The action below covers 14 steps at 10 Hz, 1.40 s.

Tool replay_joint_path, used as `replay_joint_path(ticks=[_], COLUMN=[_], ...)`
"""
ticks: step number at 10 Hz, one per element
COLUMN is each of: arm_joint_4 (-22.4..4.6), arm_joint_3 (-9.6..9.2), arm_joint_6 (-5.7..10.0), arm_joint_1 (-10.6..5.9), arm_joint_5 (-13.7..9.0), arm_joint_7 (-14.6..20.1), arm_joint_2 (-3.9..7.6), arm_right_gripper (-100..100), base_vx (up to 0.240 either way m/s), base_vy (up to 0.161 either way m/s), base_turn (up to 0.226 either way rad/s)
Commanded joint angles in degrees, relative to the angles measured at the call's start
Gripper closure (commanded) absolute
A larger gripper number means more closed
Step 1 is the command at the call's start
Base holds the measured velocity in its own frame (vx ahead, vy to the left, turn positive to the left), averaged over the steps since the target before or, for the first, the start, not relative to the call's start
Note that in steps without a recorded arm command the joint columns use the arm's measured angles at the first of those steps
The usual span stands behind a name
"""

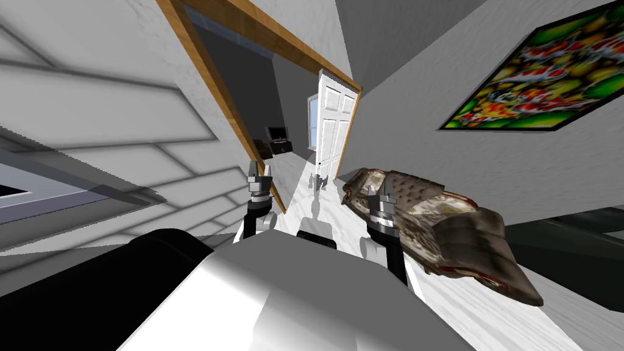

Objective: Push the door open

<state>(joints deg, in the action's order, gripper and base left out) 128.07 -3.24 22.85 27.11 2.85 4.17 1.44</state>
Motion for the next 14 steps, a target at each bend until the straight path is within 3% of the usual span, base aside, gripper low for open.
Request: replay_joint_path(ticks=[1,14], arm_joint_4=[-1.86,-18.01], arm_joint_3=[0.04,0.35], arm_joint_6=[0.65,6.28], arm_joint_1=[-0.7,-6.81], arm_joint_5=[0.3,2.9], arm_joint_7=[0.4,3.84], arm_joint_2=[0.43,3.26], arm_right_gripper=[-100,-100], base_vx=[0.068,0.107], base_vy=[-0.014,-0.01], base_turn=[0.07,0.073])
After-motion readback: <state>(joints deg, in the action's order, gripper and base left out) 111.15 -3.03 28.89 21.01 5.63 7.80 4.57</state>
